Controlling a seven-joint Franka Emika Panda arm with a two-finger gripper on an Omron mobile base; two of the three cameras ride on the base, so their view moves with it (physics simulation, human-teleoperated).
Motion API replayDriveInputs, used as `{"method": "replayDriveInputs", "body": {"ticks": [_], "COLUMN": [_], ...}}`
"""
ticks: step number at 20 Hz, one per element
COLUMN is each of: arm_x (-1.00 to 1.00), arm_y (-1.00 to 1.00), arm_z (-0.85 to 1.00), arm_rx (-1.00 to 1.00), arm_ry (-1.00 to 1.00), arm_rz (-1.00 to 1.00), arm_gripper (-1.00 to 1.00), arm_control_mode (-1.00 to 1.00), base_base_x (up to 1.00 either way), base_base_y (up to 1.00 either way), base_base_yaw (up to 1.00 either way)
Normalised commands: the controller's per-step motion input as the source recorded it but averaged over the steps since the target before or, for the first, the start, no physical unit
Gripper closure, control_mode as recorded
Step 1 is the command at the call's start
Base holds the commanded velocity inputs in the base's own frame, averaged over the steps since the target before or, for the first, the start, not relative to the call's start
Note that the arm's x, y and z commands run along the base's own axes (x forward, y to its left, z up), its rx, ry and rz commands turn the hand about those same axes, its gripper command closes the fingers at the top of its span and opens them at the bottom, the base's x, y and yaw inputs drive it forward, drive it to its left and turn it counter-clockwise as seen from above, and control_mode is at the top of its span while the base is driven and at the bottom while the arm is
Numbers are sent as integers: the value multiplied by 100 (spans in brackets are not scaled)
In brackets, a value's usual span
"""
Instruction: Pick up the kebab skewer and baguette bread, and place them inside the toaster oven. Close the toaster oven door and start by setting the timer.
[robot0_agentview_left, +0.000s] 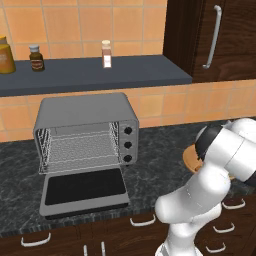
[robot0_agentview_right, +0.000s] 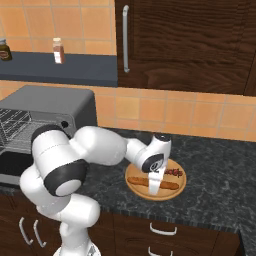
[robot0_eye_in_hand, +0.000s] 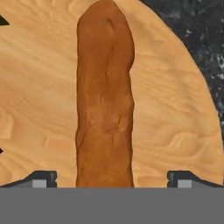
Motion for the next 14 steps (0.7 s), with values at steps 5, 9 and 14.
{"method": "replayDriveInputs", "body": {"ticks": [5, 9, 14], "arm_x": [0, 0, 0], "arm_y": [0, 0, 0], "arm_z": [-26, 0, 11], "arm_rx": [0, 0, 0], "arm_ry": [0, 0, 0], "arm_rz": [0, 0, 0], "arm_gripper": [100, 100, 100], "arm_control_mode": [-100, -100, -100], "base_base_x": [0, 0, 0], "base_base_y": [0, 0, 0], "base_base_yaw": [0, 0, 0]}}
